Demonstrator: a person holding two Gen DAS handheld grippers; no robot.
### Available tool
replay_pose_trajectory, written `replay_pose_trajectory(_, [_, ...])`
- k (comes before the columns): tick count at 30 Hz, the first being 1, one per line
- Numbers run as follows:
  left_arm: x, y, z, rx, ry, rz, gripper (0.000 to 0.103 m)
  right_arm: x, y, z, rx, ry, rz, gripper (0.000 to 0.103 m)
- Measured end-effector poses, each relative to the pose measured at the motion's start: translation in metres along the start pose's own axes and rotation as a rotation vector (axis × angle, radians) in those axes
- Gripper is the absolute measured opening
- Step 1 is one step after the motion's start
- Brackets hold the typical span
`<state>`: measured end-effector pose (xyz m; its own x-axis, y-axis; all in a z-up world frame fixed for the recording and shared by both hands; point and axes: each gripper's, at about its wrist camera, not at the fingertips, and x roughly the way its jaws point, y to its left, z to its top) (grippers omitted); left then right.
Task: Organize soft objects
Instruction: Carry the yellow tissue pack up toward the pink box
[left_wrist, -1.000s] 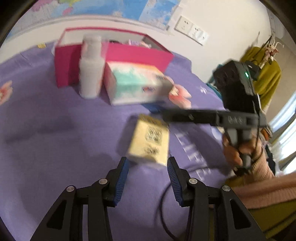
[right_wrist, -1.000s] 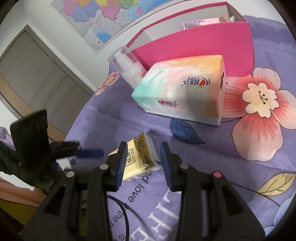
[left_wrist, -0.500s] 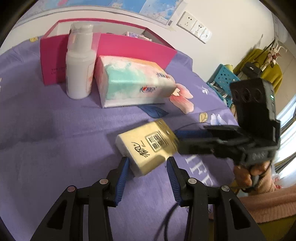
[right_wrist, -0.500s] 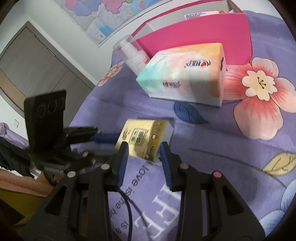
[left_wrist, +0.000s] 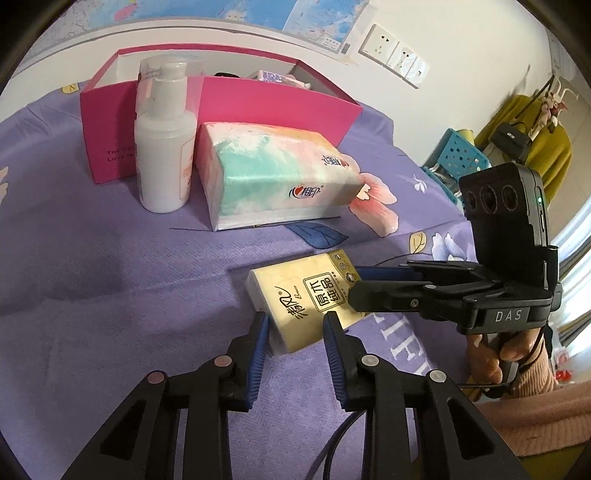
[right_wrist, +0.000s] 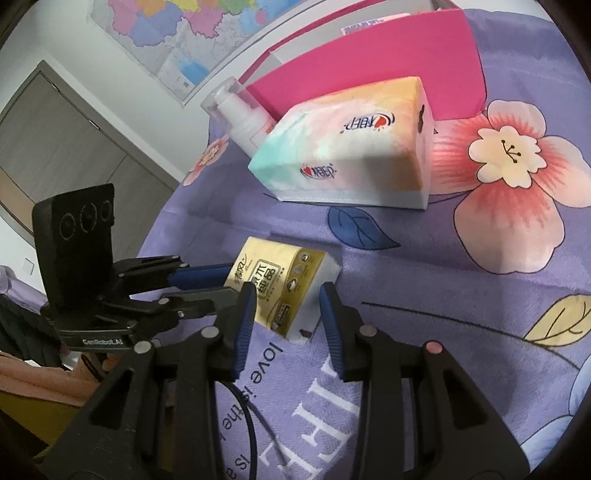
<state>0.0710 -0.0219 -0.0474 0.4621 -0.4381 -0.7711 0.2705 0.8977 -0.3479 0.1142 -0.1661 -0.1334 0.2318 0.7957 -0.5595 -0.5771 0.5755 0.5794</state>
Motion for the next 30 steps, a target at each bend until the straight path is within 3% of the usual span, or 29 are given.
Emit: replay_pose_trajectory(30, [-0.016, -0.018, 0.012, 0.060, -0.051, 0.052, 0.030, -0.021, 0.018, 0.004, -0.051, -0.074, -0.040, 0.039])
